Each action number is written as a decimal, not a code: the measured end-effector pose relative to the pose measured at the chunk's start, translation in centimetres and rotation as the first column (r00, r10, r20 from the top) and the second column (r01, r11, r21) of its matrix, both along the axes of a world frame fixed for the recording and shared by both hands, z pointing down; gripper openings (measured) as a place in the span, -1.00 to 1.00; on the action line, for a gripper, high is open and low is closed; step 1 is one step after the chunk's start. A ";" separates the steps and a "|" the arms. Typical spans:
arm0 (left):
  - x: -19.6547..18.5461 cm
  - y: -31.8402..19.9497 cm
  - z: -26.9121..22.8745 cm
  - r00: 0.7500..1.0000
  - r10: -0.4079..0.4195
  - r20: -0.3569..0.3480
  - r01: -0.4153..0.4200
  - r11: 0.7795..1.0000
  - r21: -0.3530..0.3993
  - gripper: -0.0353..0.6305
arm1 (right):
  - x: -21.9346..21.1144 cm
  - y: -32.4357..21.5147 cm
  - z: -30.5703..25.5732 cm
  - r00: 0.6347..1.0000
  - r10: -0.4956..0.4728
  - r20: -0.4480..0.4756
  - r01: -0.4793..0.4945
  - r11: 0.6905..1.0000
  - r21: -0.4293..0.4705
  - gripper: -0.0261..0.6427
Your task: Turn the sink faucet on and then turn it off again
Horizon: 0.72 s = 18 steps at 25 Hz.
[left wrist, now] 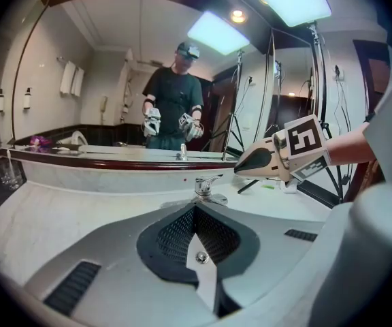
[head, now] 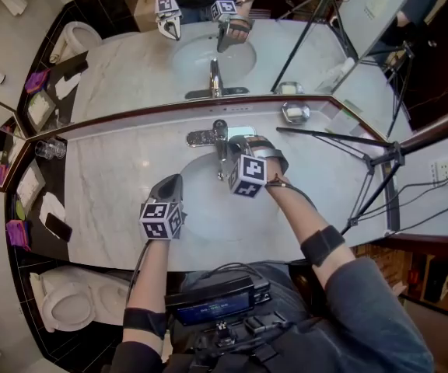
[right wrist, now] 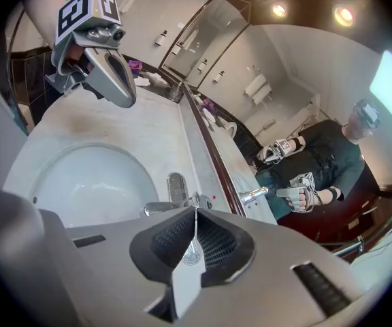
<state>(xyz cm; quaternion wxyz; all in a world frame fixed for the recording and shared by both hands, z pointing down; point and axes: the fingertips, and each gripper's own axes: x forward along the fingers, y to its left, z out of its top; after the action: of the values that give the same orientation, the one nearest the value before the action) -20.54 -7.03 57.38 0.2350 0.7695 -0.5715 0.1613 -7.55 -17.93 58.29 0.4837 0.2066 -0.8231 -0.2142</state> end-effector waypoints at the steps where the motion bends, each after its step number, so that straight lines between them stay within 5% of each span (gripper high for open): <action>1: 0.2 -0.1 -0.1 1.000 0.002 0.001 -0.002 1.000 0.003 -0.89 | 0.7 0.3 -0.1 1.000 0.020 0.016 -0.020 1.000 -0.010 -0.85; 5: 0.6 -0.2 -0.6 1.000 0.010 0.005 -0.010 1.000 0.017 -0.89 | 3.2 1.3 -0.4 0.982 0.136 0.128 -0.126 0.988 -0.085 -0.86; 8: 1.1 -0.2 -0.9 1.000 0.012 -0.002 -0.012 1.000 0.023 -0.89 | 5.2 2.4 -0.6 0.933 0.257 0.253 -0.212 0.959 -0.190 -0.86; 12: 1.4 0.0 -1.1 1.000 0.007 -0.019 -0.006 1.000 0.028 -0.89 | 7.8 4.0 -1.5 0.804 0.434 0.407 -0.299 0.886 -0.354 -0.86; 18: 1.5 0.6 -1.6 1.000 0.013 -0.015 -0.012 0.999 0.040 -0.89 | 11.8 5.9 0.3 0.621 0.606 0.497 -0.358 0.783 -0.508 -0.87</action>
<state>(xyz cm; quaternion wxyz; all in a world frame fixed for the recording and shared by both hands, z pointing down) -19.01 -6.46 55.80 0.2227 0.7787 -0.5682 0.1455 4.23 -12.04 58.58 0.2443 0.3911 -0.8720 0.1640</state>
